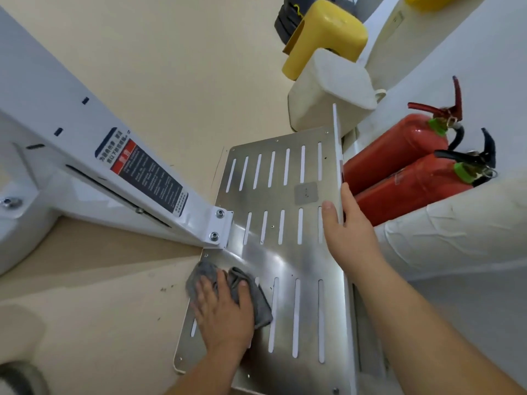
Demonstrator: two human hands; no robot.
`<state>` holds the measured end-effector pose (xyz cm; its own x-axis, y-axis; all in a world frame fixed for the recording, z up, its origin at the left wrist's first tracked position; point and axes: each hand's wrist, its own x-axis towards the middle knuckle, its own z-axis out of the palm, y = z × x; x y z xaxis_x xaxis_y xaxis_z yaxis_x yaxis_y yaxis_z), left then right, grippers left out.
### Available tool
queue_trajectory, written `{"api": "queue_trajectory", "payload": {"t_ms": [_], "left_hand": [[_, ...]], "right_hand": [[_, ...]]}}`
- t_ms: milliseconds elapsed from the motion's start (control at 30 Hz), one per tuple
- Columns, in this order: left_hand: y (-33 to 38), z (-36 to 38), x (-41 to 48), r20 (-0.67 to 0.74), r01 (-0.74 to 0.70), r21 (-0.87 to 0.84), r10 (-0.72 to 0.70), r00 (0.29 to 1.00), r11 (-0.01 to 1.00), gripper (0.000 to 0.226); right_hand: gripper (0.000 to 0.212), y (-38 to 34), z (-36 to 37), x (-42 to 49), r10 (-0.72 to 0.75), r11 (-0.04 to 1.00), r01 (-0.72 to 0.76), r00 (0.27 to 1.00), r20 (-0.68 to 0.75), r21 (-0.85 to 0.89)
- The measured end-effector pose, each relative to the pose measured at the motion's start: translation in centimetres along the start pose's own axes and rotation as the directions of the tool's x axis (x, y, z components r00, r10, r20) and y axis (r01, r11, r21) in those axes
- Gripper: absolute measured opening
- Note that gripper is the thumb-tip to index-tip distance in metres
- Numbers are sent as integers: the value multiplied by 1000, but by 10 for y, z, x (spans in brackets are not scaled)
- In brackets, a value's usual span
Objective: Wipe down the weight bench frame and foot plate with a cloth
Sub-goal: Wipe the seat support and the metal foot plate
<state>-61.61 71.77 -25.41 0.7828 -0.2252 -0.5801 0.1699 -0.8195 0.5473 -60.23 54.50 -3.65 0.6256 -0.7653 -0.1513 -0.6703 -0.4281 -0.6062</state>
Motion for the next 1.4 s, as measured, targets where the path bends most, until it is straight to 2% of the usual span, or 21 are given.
{"api": "queue_trajectory", "payload": {"t_ms": [67,167,200,267,333,400,433,467,533,600,633,733,900,1033,1067,1100,1167,1233,1267,1333,1400], "left_hand": [[24,-6,7,45,24,-61,-22,999,998,73],[22,-2,5,25,-312,15,312,950,950,74],[6,-2,-3,32,-364,16,364,931,931,74],[-39,-3,-24,8,-257,29,257,966,966,73],[-69,-3,-44,-22,11,37,-10,1000,999,72],[-66,-4,-59,3,206,-2,-206,979,979,72],[-52,-2,-64,21,248,-30,-248,969,968,72],[-33,1,-67,11,220,-49,-220,976,974,71],[-2,10,-74,-63,-34,-52,31,998,998,73],[18,13,-84,0,-345,32,345,939,938,79],[20,11,-86,37,-425,57,424,905,903,81],[14,4,-74,78,-514,112,508,858,851,83],[31,10,-92,85,-515,118,508,857,849,80],[24,23,-126,124,-768,95,758,640,633,74],[18,21,-117,134,-782,86,770,624,618,76],[12,18,-105,135,-764,96,752,645,638,78],[-7,11,-80,134,-619,127,605,785,775,79],[-32,5,-61,59,-353,96,348,936,931,77],[-43,2,-56,29,-201,62,199,980,978,78],[-53,-3,-47,33,105,4,-106,994,994,77],[-39,-4,-35,79,348,-80,-342,936,934,77]], "right_hand": [[65,2,1,-7,-22,999,22,1000,-8,-40],[64,5,7,-10,-42,996,36,997,-62,-82],[63,4,8,-10,-39,996,32,996,-75,-88],[60,4,9,-10,-35,996,28,996,-78,-87],[56,3,10,-11,-7,999,2,995,-96,-48],[53,3,9,-14,37,999,-37,994,-99,2],[52,2,9,-17,49,999,-48,995,-90,23],[51,1,8,-18,57,998,-54,995,-84,44],[50,0,7,-19,70,995,-63,994,-87,84],[48,1,7,-21,72,991,-61,993,-98,118],[48,2,7,-21,77,990,-64,992,-101,125],[47,2,7,-20,93,991,-83,991,-91,109],[46,3,7,-19,126,990,-118,986,-107,78],[46,2,6,-20,133,990,-128,985,-108,53],[46,2,6,-19,131,991,-126,986,-105,51],[47,2,6,-19,131,991,-127,986,-101,50],[46,2,7,-19,125,992,-121,987,-105,45],[47,2,8,-18,115,993,-112,986,-116,32],[47,1,8,-17,113,993,-110,986,-121,30],[48,-1,8,-18,116,993,-113,987,-113,30],[48,-1,10,-18,100,995,-97,987,-124,28]]}}
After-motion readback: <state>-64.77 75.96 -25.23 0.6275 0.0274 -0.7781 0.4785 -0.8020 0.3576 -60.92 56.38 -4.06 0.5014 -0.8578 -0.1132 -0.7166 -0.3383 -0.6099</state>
